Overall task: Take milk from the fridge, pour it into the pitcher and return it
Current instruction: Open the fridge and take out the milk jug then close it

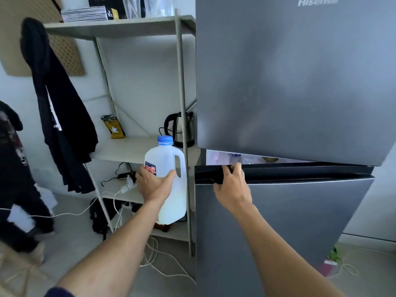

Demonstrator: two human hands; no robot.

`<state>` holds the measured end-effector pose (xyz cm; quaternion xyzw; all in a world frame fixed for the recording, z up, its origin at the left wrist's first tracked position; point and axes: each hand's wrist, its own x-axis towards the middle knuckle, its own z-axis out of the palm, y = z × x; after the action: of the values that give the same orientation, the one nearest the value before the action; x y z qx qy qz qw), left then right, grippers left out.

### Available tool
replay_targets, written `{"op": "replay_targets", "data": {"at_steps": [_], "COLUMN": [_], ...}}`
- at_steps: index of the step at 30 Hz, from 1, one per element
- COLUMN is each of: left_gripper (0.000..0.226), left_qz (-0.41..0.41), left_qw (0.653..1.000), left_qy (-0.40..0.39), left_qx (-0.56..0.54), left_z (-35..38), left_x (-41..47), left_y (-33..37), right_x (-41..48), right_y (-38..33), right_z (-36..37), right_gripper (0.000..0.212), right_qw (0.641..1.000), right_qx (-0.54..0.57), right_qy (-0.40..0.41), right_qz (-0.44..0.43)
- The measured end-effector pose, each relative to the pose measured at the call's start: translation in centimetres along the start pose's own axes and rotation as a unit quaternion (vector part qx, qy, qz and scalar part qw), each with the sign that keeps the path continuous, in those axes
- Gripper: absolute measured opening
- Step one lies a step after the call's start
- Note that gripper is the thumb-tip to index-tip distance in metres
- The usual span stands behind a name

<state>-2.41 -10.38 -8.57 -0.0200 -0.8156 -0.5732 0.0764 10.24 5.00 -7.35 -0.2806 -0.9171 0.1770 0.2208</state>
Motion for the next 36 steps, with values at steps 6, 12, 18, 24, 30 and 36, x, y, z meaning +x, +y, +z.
{"op": "replay_targets", "data": {"at_steps": [6, 12, 18, 24, 30, 36], "left_gripper": [0.083, 0.087, 0.092, 0.089, 0.081, 0.070], "left_qz": [0.011, 0.019, 0.008, 0.004, -0.025, -0.048], "left_qw": [1.000, 0.999, 0.999, 0.999, 0.999, 0.998], "left_qy": [-0.010, -0.026, -0.038, -0.041, -0.040, 0.003], "left_qx": [0.005, -0.011, -0.011, -0.007, -0.009, -0.042], "left_z": [1.7, 3.6, 4.6, 4.5, 3.8, 2.0], "left_x": [3.0, 6.1, 7.9, 7.9, 7.8, 7.1], "left_y": [-0.6, -0.3, -0.4, -1.1, -1.6, -2.1], "right_x": [2.8, 3.8, 5.2, 6.3, 6.7, 6.9], "right_y": [0.5, 1.3, 1.0, 0.9, 0.6, -1.8], "right_z": [2.6, 5.2, 7.1, 7.3, 8.4, 9.2], "right_gripper": [0.068, 0.075, 0.082, 0.085, 0.087, 0.075], "right_qw": [0.999, 0.988, 0.982, 0.986, 0.990, 0.998], "right_qx": [-0.050, -0.136, -0.181, -0.159, -0.133, 0.050], "right_qy": [-0.009, -0.026, -0.031, -0.039, -0.043, -0.029], "right_qz": [-0.004, -0.073, -0.035, -0.026, 0.004, -0.008]}}
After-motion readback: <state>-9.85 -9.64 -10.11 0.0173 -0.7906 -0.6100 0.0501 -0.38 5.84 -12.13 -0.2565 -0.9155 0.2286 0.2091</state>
